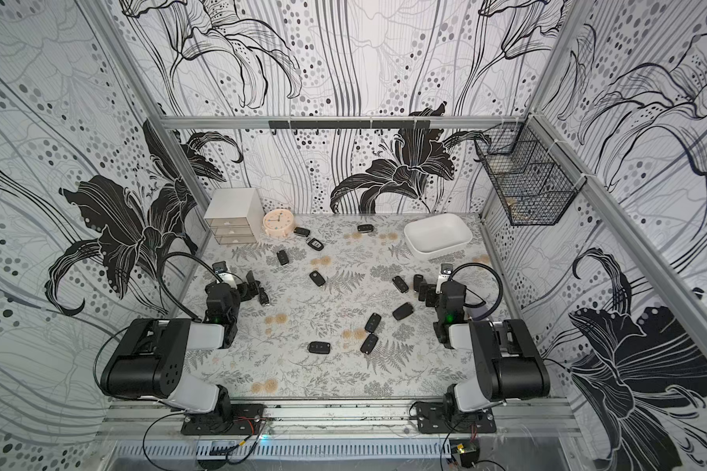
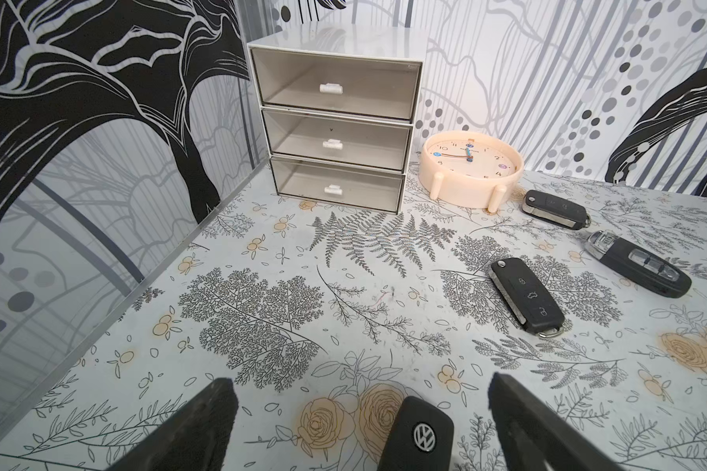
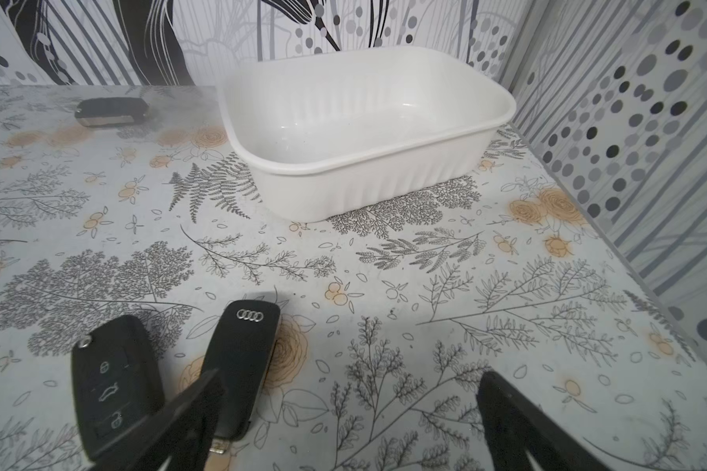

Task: Place the car key into the storage box
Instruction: Pick up the storage box at the corner of the board.

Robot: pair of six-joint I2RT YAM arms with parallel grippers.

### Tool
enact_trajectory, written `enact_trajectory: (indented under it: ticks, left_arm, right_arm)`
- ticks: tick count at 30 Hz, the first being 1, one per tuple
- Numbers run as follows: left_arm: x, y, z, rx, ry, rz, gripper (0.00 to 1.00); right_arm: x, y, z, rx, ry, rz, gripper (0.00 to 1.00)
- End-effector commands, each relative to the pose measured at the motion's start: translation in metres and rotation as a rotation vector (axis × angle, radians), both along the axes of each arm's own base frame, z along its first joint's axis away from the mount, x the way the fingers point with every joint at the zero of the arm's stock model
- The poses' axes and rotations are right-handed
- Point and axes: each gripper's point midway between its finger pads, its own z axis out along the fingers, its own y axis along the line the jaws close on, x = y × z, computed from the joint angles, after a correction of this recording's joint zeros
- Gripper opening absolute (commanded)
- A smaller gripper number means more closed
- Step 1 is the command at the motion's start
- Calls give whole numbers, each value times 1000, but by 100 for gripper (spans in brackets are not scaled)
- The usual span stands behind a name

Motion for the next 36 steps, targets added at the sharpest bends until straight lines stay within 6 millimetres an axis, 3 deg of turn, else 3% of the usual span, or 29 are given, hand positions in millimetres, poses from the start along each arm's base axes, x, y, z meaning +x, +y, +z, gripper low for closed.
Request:
enact_trajectory:
  ticks: [1,30,33,36]
  left_arm:
    - [3,1,12,7,-50,-4,100]
    - [3,2,12,2,-52,-3,99]
    - [0,8,18,0,-58,35,100]
    - [-6,7,30,31,-88,38,100]
  right_arm:
    - [5,-1,8,-14,-32,6,100]
    - [5,0,9,-11,-33,9,100]
    - [5,-1,10,-13,-35,6,100]
    - [1,-4,23,-14,-44,-15,100]
